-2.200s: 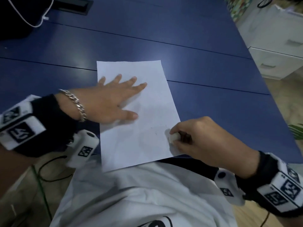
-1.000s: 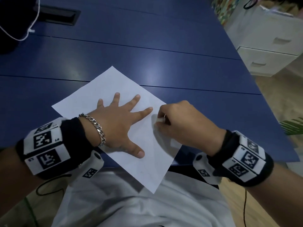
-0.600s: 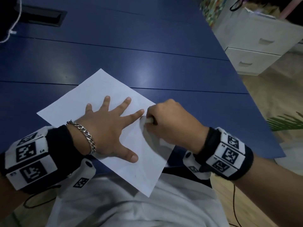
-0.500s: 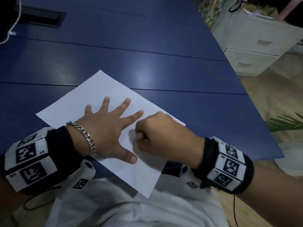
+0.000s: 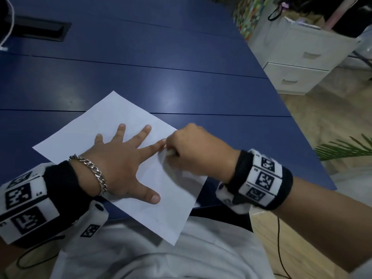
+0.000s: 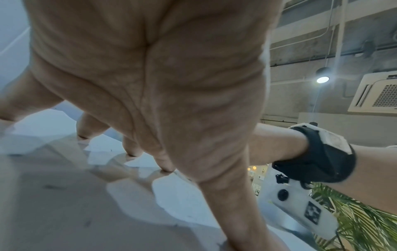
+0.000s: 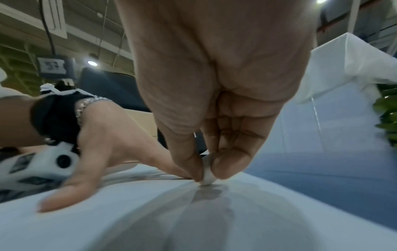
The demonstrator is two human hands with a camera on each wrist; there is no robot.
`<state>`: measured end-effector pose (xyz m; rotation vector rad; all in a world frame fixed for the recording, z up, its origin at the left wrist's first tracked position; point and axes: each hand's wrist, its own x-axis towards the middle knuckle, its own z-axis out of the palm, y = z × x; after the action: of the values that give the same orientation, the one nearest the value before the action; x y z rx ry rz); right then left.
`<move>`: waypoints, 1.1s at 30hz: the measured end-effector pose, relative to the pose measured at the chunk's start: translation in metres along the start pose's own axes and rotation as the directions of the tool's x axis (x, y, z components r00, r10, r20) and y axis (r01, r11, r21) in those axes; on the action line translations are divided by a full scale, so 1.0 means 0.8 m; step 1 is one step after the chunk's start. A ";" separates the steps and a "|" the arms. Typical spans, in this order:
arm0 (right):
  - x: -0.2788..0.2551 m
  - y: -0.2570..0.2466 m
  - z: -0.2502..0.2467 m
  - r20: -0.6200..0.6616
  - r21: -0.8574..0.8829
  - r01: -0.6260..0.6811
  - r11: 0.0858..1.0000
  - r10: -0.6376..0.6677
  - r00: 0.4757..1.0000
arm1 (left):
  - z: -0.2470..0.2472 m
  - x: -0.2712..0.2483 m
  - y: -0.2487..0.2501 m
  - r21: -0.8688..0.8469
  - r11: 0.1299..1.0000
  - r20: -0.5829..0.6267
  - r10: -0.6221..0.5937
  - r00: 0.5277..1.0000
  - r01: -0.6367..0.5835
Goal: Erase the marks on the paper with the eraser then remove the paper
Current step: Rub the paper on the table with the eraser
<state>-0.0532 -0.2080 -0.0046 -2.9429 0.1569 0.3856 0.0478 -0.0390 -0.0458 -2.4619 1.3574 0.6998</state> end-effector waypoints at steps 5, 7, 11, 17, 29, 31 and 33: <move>-0.010 -0.003 0.010 -0.020 0.001 0.063 0.998 -0.063 0.998 | -0.001 0.000 -0.002 -0.026 1.000 -0.002 0.001 1.000 -0.001; -0.018 0.001 0.013 -0.008 0.052 0.105 0.993 -0.105 0.994 | -0.002 -0.001 -0.002 -0.039 0.999 -0.009 0.003 1.000 -0.003; -0.029 0.048 0.002 -0.125 0.143 -0.041 0.989 0.059 0.990 | -0.005 -0.004 -0.006 -0.137 0.991 -0.035 0.003 0.999 -0.008; -0.071 0.073 0.007 -0.122 0.301 -0.151 0.942 0.195 0.973 | -0.012 -0.019 -0.050 -0.130 0.989 -0.049 0.067 0.997 -0.073; -0.032 0.024 0.012 -0.097 0.208 0.039 0.977 -0.019 0.995 | 0.002 0.008 -0.029 -0.059 0.995 -0.007 0.085 0.996 -0.085; -0.020 0.021 0.011 -0.115 0.137 0.030 0.990 -0.015 0.993 | 0.001 0.009 -0.025 -0.039 0.997 -0.001 0.064 0.998 -0.064; -0.014 0.015 0.010 -0.125 0.089 0.009 0.996 0.002 0.992 | 0.001 0.009 -0.024 -0.033 0.998 0.003 0.049 0.999 -0.049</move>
<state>-0.0670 -0.2177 -0.0109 -2.8779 0.1801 0.1880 0.0671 -0.0340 -0.0504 -2.4588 1.4199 0.7437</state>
